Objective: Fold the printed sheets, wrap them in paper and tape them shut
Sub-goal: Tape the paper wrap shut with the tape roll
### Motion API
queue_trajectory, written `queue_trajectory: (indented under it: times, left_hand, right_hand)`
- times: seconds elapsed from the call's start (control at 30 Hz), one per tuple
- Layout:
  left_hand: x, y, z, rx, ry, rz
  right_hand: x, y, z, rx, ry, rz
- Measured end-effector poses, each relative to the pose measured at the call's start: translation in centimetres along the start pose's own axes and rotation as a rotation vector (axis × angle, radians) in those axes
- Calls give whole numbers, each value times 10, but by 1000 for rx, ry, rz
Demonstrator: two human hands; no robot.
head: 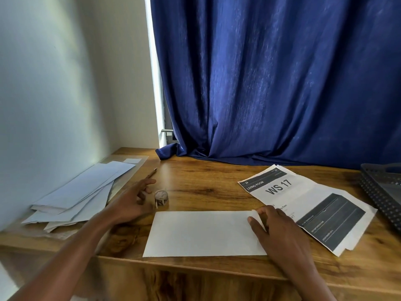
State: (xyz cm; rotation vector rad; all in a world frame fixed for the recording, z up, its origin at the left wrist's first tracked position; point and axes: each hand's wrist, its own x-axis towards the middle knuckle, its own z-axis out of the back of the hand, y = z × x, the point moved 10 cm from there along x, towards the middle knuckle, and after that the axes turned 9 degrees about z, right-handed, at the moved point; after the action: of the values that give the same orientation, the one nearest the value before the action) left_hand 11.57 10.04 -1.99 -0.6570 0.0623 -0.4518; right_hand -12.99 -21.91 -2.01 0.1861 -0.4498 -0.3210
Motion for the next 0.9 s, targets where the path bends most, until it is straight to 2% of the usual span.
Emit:
queue_trajectory:
  times: [0.17, 0.3, 0.4, 0.57, 0.67, 0.77, 0.9]
  left_hand:
    - [6, -14, -8, 18, 48, -63]
    - [10, -21, -14, -63, 102, -27]
    - [6, -31, -9, -122, 69, -8]
    - [-11, -71, -12, -388, -29, -64]
    - [-22, -102, -35, -536, 14, -138]
    - [-32, -121, -59, -637, 54, -141]
    - [-40, -127, -84, -665, 108, -125]
  right_hand:
    - [0, 0, 0, -12, 21, -8]
    - [0, 0, 0, 0, 34, -16]
    - [0, -2, -1, 10, 33, -32]
    - [2, -12, 2, 179, -13, -99]
    - [-1, -16, 14, 320, -114, -133]
    - [-3, 0, 29, 277, -180, -33]
    - [-1, 42, 28, 305, -155, 153]
